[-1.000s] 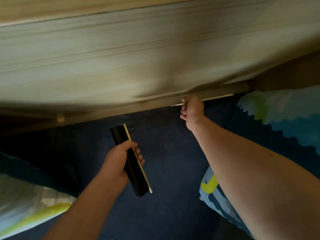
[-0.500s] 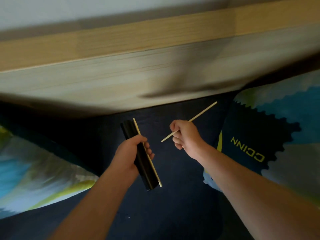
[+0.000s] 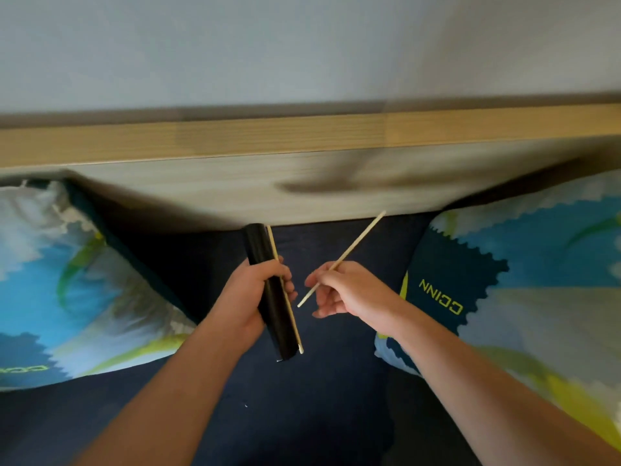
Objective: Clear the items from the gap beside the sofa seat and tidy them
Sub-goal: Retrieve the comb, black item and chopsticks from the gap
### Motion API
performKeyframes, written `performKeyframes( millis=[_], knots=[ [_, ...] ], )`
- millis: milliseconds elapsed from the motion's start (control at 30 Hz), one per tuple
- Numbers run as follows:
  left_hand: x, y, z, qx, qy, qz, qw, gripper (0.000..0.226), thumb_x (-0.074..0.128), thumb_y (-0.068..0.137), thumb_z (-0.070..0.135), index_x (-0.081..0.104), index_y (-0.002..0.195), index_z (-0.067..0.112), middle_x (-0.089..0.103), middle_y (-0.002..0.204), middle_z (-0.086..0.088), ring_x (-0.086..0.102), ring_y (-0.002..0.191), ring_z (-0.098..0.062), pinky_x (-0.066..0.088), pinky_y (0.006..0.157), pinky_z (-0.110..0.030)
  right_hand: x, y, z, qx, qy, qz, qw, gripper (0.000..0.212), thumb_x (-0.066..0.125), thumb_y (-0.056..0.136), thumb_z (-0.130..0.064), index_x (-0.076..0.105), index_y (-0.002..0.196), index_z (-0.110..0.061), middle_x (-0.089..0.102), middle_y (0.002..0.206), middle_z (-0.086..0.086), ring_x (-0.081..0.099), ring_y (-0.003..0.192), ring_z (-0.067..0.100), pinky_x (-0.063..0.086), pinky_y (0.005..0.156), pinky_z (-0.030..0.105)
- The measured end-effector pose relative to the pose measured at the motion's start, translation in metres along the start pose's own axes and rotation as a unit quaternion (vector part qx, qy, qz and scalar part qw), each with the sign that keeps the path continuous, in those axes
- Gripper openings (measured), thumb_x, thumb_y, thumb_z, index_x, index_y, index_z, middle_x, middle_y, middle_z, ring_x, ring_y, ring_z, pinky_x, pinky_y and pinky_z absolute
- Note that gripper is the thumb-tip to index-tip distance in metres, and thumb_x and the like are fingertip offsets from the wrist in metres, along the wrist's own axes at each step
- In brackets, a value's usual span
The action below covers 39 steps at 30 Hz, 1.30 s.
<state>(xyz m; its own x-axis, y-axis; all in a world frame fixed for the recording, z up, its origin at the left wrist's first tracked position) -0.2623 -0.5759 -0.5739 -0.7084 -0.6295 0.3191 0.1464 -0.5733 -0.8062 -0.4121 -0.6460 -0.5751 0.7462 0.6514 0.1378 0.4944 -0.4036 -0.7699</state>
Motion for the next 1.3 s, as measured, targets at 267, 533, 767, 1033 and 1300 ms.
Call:
performKeyframes(
  millis=[267, 533, 767, 1033, 1300],
  knots=[
    [0.028, -0.101, 0.025, 0.004, 0.008, -0.12, 0.993, 0.026, 0.056, 0.084, -0.006, 0.059, 0.109, 0.002, 0.065, 0.081, -0.012, 0.065, 0.071, -0.025, 0.058, 0.067, -0.038, 0.031, -0.148, -0.033, -0.057, -0.268, 0.202, 0.94, 0.067, 0.031, 0.097, -0.066, 0.07, 0.063, -0.023, 0.049, 0.048, -0.005, 0.054, 0.047, 0.004, 0.047, 0.061, 0.034],
    [0.089, -0.26, 0.068, -0.015, 0.065, -0.221, 0.973, 0.032, 0.061, 0.078, 0.0, 0.056, 0.109, 0.006, 0.059, 0.076, -0.011, 0.058, 0.064, -0.024, 0.053, 0.068, -0.045, 0.107, -0.297, -0.078, -0.113, 0.009, 0.183, 0.977, 0.034, 0.037, 0.109, -0.029, 0.057, 0.09, -0.009, 0.056, 0.066, 0.001, 0.054, 0.055, 0.009, 0.049, 0.054, 0.022],
    [0.136, -0.425, 0.069, -0.029, 0.199, -0.27, 0.942, 0.025, 0.061, 0.074, 0.001, 0.055, 0.097, 0.007, 0.057, 0.065, -0.012, 0.056, 0.053, -0.025, 0.054, 0.057, -0.04, 0.151, -0.459, -0.081, -0.171, 0.107, 0.245, 0.948, 0.042, 0.038, 0.108, -0.038, 0.057, 0.079, -0.014, 0.056, 0.059, -0.001, 0.053, 0.049, 0.013, 0.049, 0.052, 0.028],
    [0.205, -0.487, -0.012, -0.093, 0.232, -0.335, 0.909, 0.011, 0.058, 0.077, -0.001, 0.057, 0.088, 0.001, 0.054, 0.069, -0.014, 0.056, 0.056, -0.024, 0.053, 0.058, -0.036, 0.139, -0.579, 0.009, -0.138, 0.193, 0.385, 0.892, 0.034, 0.056, 0.098, -0.047, 0.057, 0.08, -0.018, 0.041, 0.047, -0.01, 0.039, 0.04, 0.008, 0.032, 0.043, 0.023],
    [0.27, -0.586, -0.202, -0.089, 0.372, -0.382, 0.841, 0.01, 0.053, 0.086, -0.01, 0.055, 0.084, 0.0, 0.054, 0.059, -0.014, 0.057, 0.05, -0.023, 0.052, 0.046, -0.029, 0.107, -0.712, 0.14, -0.132, 0.191, 0.558, 0.797, 0.027, 0.062, 0.094, -0.043, 0.066, 0.082, -0.018, 0.056, 0.065, -0.008, 0.051, 0.058, 0.004, 0.037, 0.053, 0.022]
  ],
)
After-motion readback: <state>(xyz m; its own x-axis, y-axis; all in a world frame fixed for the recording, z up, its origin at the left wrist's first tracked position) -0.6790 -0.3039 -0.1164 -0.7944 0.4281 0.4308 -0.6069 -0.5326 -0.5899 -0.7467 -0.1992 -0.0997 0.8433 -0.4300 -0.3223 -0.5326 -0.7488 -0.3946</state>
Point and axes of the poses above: each hand's wrist, its own y-axis towards the middle knuckle, its own x-axis out of the palm, z = x × y, the point moved 5 cm from there along y, towards the middle knuckle
